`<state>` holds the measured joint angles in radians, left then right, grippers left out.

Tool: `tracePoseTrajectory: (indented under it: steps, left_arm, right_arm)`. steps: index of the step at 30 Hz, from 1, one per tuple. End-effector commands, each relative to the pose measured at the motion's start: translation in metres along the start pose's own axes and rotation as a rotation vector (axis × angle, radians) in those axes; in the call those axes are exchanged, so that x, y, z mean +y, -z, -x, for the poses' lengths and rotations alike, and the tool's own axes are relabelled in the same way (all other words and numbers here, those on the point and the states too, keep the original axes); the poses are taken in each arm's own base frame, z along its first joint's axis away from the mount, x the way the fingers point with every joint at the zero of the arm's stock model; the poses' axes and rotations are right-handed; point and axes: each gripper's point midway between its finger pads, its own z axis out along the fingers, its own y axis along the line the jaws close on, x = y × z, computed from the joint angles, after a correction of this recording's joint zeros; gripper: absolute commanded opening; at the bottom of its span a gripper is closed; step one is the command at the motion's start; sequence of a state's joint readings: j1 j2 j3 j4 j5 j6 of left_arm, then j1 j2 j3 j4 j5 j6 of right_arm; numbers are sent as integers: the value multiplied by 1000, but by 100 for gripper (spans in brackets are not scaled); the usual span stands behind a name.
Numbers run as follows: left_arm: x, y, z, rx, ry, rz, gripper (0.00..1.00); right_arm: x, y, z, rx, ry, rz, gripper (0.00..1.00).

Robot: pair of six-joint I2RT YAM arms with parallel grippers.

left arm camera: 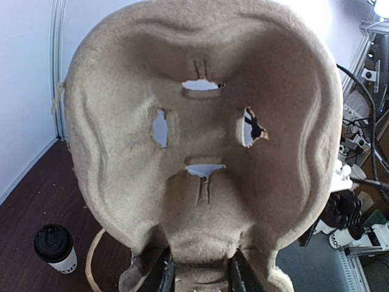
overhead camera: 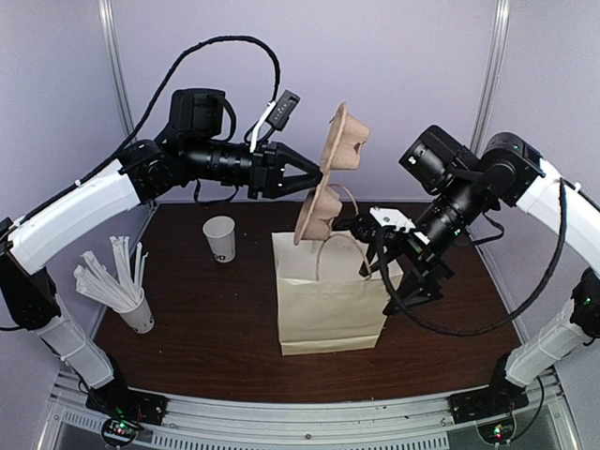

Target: Pack the takeout coffee

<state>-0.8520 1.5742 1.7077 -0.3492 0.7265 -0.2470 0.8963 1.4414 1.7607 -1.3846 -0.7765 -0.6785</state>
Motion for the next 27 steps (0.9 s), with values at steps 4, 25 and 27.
tracePoseTrajectory:
  steps: [4, 25, 27]
  left_arm:
    - [1, -10, 6, -29, -10, -38, 22]
    - [-2, -38, -76, 249, -52, 11, 21]
    - [1, -40, -85, 289, -101, 36, 22]
  right_arm:
    - [25, -18, -14, 108, 147, 16, 84]
    - [24, -4, -11, 133, 199, -30, 85]
    - [22, -3, -11, 134, 203, -38, 86]
